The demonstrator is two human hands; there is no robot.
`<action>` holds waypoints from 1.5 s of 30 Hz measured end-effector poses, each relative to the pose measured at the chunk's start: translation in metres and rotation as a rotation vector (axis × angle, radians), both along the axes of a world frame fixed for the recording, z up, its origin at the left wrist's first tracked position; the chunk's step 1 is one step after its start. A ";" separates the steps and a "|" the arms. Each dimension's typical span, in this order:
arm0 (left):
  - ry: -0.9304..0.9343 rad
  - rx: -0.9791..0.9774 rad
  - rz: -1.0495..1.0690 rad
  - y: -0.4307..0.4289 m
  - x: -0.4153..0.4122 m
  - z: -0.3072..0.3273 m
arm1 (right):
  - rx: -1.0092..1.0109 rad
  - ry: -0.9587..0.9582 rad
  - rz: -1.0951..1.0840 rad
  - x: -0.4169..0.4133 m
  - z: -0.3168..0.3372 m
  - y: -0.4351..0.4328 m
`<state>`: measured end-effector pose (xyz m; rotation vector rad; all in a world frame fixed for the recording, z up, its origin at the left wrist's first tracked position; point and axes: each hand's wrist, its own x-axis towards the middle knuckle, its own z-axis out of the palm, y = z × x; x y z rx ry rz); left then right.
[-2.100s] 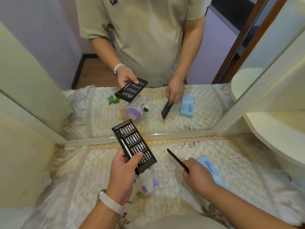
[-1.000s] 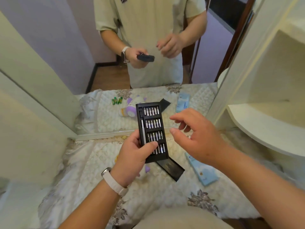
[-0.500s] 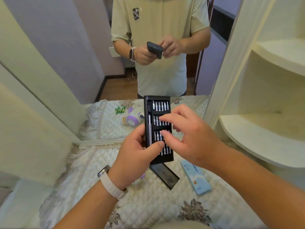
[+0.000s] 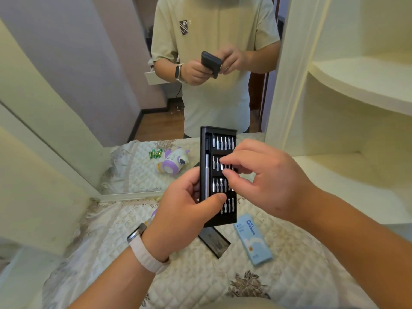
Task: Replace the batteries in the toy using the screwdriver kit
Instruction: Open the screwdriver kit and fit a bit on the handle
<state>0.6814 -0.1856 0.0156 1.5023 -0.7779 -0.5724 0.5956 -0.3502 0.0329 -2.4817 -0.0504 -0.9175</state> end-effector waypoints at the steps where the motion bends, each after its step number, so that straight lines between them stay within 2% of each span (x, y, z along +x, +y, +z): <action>1: -0.005 0.007 0.002 -0.002 -0.002 -0.001 | -0.002 0.000 0.002 -0.002 0.000 -0.003; 9: -0.068 0.105 0.016 -0.015 -0.003 -0.002 | -0.027 -0.001 0.008 -0.002 -0.010 -0.017; 14: -0.113 0.117 0.009 -0.021 0.004 -0.002 | -0.164 -0.018 0.007 0.008 -0.010 -0.027; 24: -0.077 0.166 0.080 -0.032 0.026 -0.015 | -0.326 -0.070 0.047 0.038 -0.026 -0.044; 31: -0.041 0.177 0.124 -0.033 0.040 -0.023 | -0.308 -0.092 0.020 0.060 -0.041 -0.042; 40: -0.056 0.239 0.055 -0.038 0.045 -0.037 | -0.324 0.070 0.032 0.057 -0.048 -0.047; 45: -0.060 0.251 0.056 -0.038 0.047 -0.045 | -0.342 0.037 0.003 0.057 -0.058 -0.043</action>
